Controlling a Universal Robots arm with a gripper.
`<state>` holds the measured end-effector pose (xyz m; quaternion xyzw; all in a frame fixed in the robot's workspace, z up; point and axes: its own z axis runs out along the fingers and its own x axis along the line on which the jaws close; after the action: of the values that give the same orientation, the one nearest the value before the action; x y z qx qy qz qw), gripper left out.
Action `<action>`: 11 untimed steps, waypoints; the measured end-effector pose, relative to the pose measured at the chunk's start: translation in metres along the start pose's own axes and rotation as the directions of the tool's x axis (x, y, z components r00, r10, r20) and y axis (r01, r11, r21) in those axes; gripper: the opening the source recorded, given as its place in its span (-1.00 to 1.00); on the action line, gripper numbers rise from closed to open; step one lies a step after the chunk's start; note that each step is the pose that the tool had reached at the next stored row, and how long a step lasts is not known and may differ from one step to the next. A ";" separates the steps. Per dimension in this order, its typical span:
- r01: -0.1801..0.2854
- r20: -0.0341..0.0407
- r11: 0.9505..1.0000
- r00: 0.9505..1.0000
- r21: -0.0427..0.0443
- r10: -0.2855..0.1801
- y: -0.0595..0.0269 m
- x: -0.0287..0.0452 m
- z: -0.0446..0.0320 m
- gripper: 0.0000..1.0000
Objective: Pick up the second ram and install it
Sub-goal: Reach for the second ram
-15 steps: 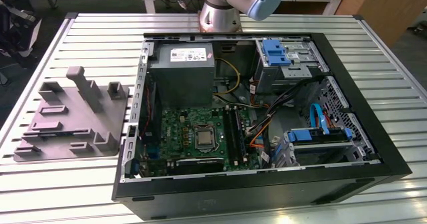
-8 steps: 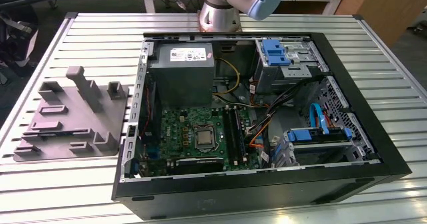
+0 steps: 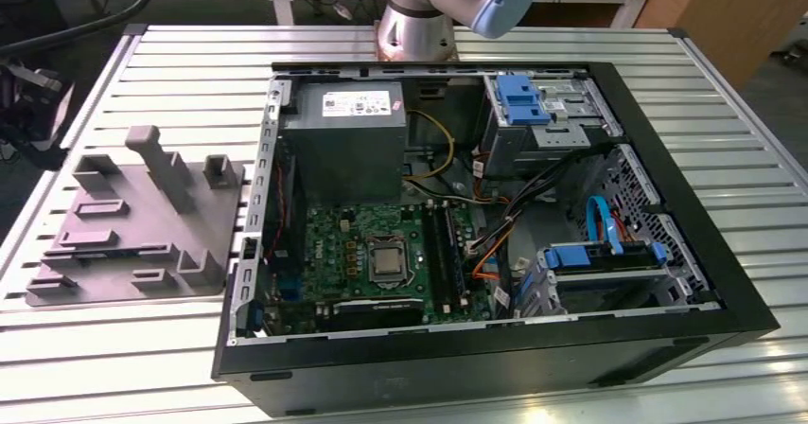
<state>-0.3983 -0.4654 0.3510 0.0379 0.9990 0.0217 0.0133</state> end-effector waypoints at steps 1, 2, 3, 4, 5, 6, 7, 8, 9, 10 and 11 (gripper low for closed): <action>0.000 0.000 1.000 1.000 0.000 0.000 -0.0017 0.0000 0.0019 -0.80; 0.000 0.000 1.000 1.000 0.000 0.000 -0.0031 0.0000 0.0037 -0.80; 0.000 0.000 1.000 1.000 0.000 0.000 -0.0043 -0.0001 0.0054 -0.80; 0.000 0.000 1.000 1.000 0.000 0.000 -0.0054 -0.0001 0.0072 -0.80; 0.000 0.000 1.000 1.000 0.000 0.000 -0.0063 -0.0001 0.0089 -0.80; 0.000 0.000 1.000 1.000 0.000 0.000 -0.0070 -0.0001 0.0106 -0.80; 0.000 0.000 1.000 1.000 0.000 0.000 -0.0075 -0.0001 0.0124 -0.80; 0.000 -0.001 1.000 1.000 0.000 0.000 -0.0080 0.0000 0.0143 -0.80; 0.000 -0.001 1.000 1.000 0.000 0.000 -0.0084 0.0000 0.0161 -0.80; 0.000 -0.001 1.000 1.000 0.000 0.000 -0.0088 0.0001 0.0179 -0.80; 0.000 -0.001 1.000 1.000 0.000 0.000 -0.0091 0.0001 0.0197 -0.80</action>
<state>-0.3986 -0.4736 0.3309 0.0379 0.9990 0.0217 0.0129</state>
